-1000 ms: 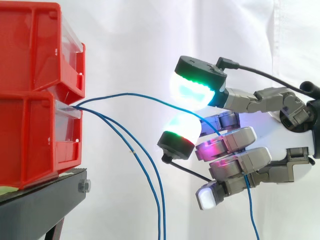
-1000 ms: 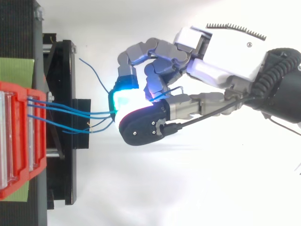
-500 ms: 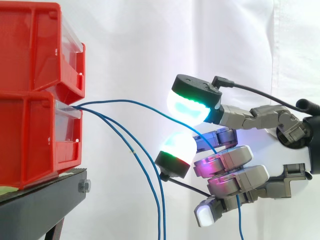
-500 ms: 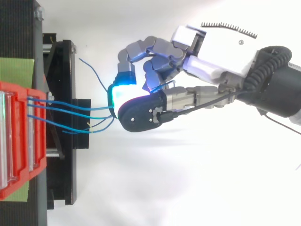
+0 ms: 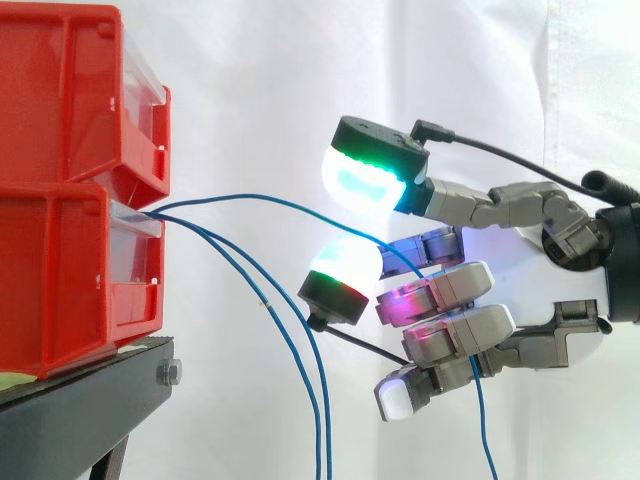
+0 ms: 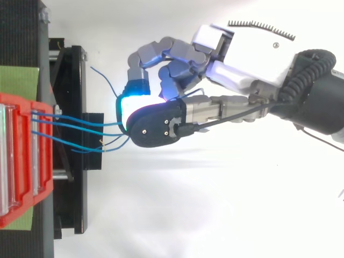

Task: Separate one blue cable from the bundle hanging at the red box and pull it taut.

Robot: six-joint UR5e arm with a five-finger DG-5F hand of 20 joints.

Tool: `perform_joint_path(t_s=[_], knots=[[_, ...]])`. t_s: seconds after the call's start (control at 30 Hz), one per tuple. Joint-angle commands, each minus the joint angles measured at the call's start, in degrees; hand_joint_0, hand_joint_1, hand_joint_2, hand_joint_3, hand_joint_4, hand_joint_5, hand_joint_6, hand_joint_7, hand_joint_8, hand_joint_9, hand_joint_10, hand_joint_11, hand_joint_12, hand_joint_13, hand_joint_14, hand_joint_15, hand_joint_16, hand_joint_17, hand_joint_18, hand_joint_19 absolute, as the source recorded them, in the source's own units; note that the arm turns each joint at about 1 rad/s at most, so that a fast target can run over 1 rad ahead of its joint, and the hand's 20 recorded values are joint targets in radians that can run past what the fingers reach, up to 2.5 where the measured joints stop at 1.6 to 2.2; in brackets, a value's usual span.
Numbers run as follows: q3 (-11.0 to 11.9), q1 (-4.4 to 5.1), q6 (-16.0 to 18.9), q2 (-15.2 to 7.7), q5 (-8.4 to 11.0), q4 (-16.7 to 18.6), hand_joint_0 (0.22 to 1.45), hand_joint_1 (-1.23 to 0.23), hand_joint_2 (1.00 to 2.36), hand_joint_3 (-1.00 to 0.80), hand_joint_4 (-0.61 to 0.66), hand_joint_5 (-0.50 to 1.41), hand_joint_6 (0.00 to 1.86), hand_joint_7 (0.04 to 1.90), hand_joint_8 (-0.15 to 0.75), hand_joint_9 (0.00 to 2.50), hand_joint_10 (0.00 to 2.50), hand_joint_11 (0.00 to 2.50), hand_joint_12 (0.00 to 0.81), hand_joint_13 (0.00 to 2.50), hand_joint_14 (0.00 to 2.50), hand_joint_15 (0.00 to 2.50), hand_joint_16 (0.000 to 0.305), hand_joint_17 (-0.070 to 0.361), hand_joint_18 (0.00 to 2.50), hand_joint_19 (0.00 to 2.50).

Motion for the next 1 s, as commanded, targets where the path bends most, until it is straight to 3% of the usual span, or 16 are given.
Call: perform_joint_path(t_s=[0.0,0.33,0.6,0.7,0.77,0.97], knots=[[0.4,0.01,0.1,0.1,-0.04,-1.1,0.55,-0.58,1.00,-0.50,0.12,-0.17,0.86,1.28,0.252,0.69,2.05,0.92,0.316,0.96,1.03,1.18,0.048,0.108,0.75,0.72],[1.9,0.01,-0.1,0.1,0.22,-3.0,0.61,-0.68,1.00,-0.50,0.12,-0.17,0.86,1.31,0.246,0.70,2.01,0.94,0.300,0.97,0.99,1.20,0.046,0.104,0.75,0.72],[1.9,0.01,-0.2,0.1,0.66,-2.8,0.66,-0.73,1.01,-0.30,0.09,-0.17,0.87,1.38,0.235,0.71,2.02,0.95,0.302,0.97,0.99,1.19,0.046,0.103,0.76,0.72],[1.9,0.01,-0.2,0.1,0.75,-2.8,0.65,-0.74,1.01,-0.39,0.08,-0.17,0.88,1.31,0.233,0.71,2.02,0.95,0.301,0.97,0.97,1.20,0.046,0.103,0.75,0.73],[1.9,0.01,-0.2,0.1,0.75,-2.8,0.60,-0.70,1.00,-0.50,0.09,-0.17,0.88,1.29,0.235,0.71,2.02,0.94,0.303,0.97,0.93,1.22,0.046,0.104,0.74,0.73],[1.9,-0.08,-0.2,0.0,0.66,-2.8,0.50,-0.47,1.00,-0.50,0.12,-0.17,0.87,1.26,0.275,0.70,2.12,0.87,0.341,0.97,1.03,1.14,0.051,0.114,0.76,0.72]])
